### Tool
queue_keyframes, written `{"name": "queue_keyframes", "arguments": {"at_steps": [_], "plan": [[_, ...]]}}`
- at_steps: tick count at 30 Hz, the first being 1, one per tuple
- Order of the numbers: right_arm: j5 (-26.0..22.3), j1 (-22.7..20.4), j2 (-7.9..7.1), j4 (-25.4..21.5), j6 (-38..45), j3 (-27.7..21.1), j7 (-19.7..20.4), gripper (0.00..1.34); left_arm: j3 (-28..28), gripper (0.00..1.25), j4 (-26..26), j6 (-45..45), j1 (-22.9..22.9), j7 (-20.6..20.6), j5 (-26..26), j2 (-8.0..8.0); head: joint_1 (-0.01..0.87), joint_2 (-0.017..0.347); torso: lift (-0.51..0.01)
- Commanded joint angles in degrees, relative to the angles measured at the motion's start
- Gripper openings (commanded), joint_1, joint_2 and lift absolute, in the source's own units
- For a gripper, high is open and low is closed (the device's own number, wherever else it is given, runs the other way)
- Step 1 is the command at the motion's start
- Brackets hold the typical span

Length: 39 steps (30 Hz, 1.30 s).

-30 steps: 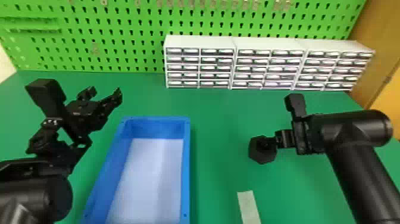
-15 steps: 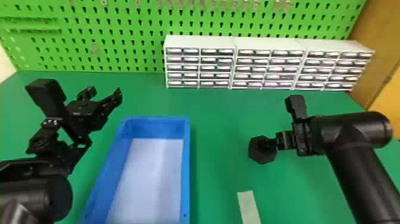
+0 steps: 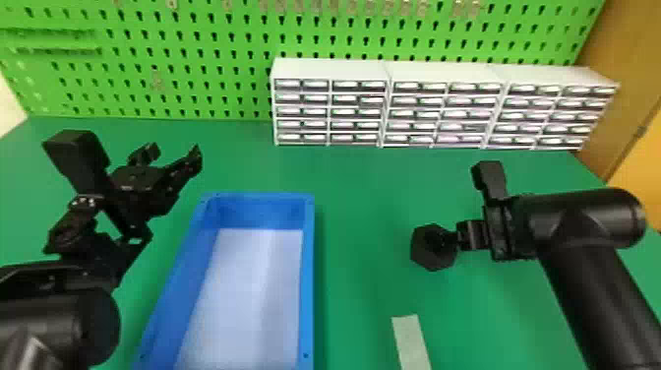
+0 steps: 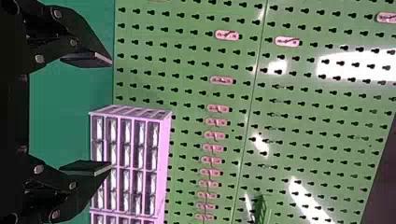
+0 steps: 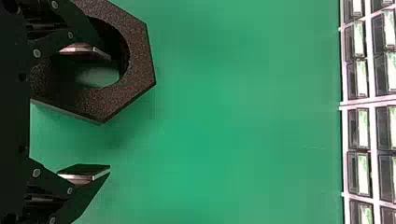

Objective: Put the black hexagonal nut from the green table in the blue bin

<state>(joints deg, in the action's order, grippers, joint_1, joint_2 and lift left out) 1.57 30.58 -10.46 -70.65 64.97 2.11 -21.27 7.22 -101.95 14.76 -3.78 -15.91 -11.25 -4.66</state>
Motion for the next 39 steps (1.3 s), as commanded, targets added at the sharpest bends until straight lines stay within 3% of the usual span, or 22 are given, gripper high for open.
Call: {"name": "queue_keyframes", "arguments": {"at_steps": [1,29,36,39], "plan": [[0.19,0.00,0.00,0.43,-0.19,-0.09,0.00,0.91,-0.01,0.78,0.00,0.00,0.00,0.00,0.00,0.00,0.691,0.009,-0.097],[0.62,-0.26,-0.26,1.57,-0.81,-0.09,-0.18,0.91,-0.10,0.78,0.09,0.00,0.00,0.00,0.09,0.00,0.691,0.009,-0.097],[1.24,-0.26,-0.26,1.57,-0.81,0.18,-0.70,0.70,-0.10,0.78,0.09,0.00,0.09,0.00,0.09,0.00,0.691,0.009,-0.097],[1.59,-0.26,-0.18,1.57,-0.81,0.26,-0.97,0.67,-0.10,0.78,0.09,0.00,0.09,0.00,0.09,0.00,0.691,0.009,-0.097]]}}
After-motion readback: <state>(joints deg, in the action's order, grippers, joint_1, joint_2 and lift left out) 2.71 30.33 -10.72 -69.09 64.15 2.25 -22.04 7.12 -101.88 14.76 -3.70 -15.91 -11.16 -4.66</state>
